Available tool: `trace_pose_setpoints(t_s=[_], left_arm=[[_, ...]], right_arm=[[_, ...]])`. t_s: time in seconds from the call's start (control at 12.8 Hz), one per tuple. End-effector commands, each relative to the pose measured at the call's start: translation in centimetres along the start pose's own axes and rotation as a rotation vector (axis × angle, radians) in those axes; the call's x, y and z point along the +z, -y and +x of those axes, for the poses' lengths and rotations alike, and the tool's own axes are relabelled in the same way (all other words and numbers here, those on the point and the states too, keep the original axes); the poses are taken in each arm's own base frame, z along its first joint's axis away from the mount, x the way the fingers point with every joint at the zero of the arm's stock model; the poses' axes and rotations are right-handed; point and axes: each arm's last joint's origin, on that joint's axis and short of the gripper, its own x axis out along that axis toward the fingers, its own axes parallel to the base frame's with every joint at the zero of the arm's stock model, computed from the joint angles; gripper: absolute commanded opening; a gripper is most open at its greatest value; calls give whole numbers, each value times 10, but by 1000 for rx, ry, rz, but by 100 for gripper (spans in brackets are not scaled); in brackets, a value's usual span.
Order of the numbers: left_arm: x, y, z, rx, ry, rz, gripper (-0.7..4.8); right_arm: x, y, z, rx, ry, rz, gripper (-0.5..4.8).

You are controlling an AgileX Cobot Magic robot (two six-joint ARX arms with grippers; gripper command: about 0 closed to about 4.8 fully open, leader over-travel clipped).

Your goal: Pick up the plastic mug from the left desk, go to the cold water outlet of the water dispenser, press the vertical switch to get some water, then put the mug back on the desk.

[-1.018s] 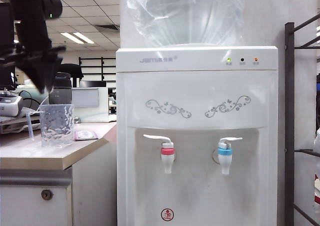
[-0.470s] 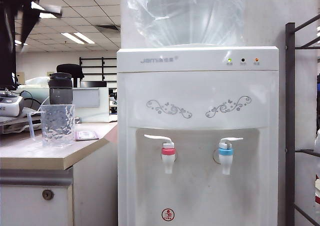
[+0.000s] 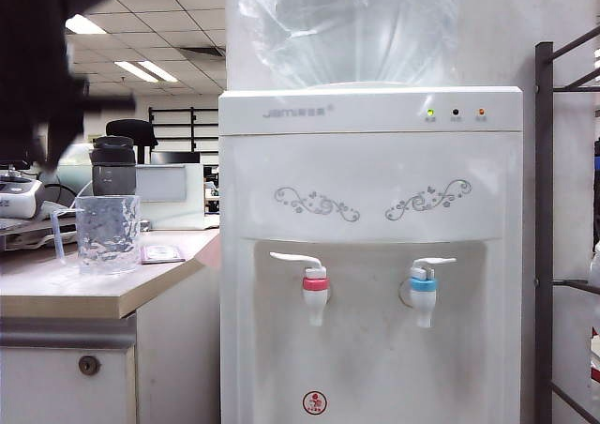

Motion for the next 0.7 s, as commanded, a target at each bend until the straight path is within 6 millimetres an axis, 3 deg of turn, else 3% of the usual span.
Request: trace_pose_setpoints(t_s=[0.08, 0.16, 0.23, 0.31, 0.39, 0.7], left_arm=[[-22, -6, 17, 53, 2, 19, -5], [-28, -6, 31, 50, -45, 59, 106], [-30, -4, 35, 20, -66, 96, 183], [-32, -3, 39, 26, -61, 100, 307], [-26, 1, 45, 82, 95, 84, 398], [-43, -10, 62, 105, 118, 51, 398]], right_arm=[[3, -1, -1, 0, 14, -11, -6], [3, -1, -1, 0, 14, -11, -6], [3, -1, -1, 0, 14, -10, -6], [3, -1, -1, 0, 14, -11, -6], [3, 0, 0, -1, 14, -11, -6], [3, 0, -1, -8, 14, -10, -6]])
